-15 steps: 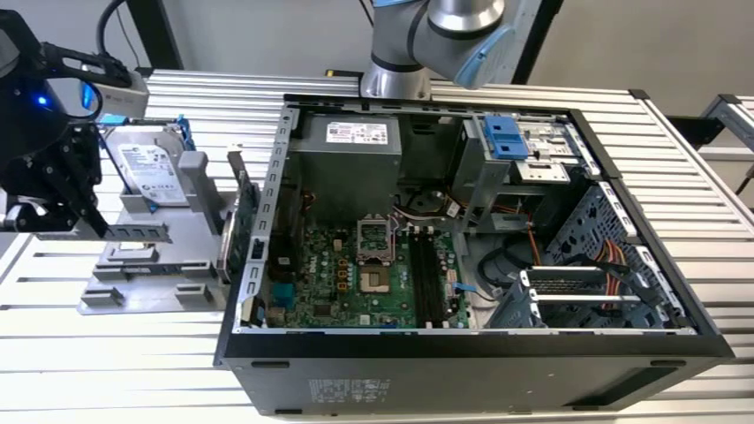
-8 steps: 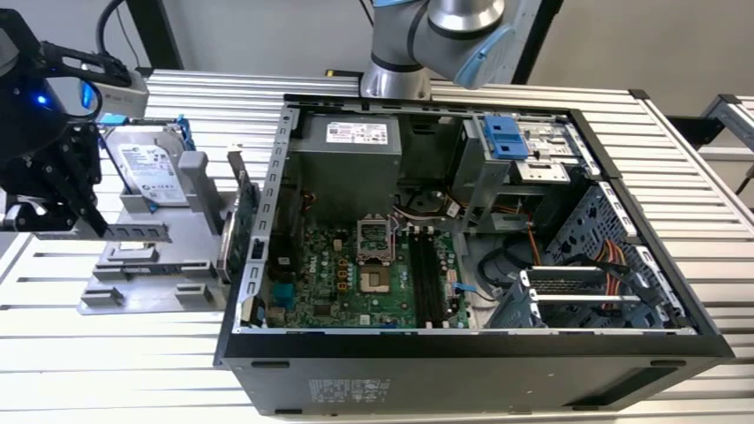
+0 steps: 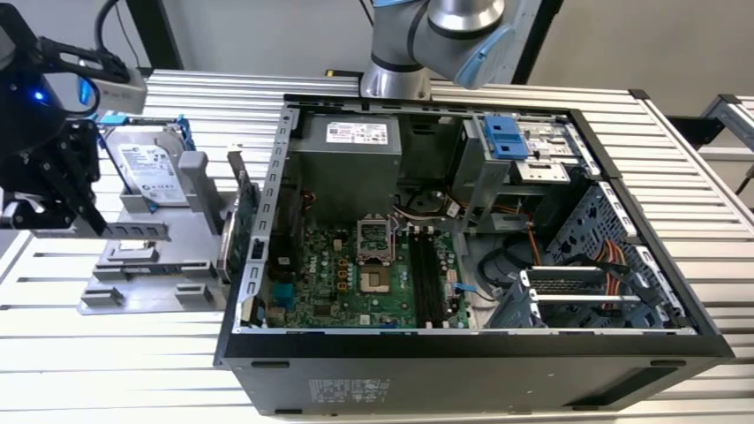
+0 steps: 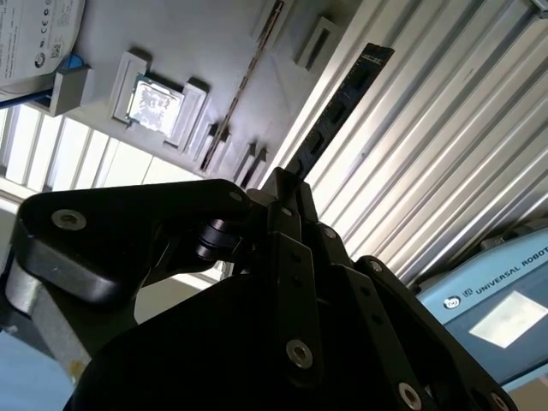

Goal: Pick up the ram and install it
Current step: 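Pick up the ram and move it above insertion slot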

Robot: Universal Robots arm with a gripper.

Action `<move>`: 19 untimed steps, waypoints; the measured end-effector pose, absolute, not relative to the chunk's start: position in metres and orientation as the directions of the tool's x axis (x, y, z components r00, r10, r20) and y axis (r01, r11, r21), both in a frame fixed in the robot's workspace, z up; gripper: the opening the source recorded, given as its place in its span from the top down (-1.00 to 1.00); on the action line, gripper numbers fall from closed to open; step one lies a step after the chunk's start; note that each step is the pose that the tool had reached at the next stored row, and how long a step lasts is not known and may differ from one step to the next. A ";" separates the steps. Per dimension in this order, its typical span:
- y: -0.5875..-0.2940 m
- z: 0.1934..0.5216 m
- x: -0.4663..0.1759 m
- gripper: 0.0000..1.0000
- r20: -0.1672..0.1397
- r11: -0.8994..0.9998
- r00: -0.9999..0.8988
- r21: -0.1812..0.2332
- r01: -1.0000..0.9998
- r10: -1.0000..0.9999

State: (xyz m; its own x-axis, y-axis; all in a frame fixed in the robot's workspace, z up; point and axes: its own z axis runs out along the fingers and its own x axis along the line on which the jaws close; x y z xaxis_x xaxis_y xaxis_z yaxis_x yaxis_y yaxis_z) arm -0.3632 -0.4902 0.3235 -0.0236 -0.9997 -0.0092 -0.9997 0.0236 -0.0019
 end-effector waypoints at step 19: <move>-0.490 0.328 -0.363 1.00 -0.009 0.024 -0.024 -0.002 -1.000 -1.000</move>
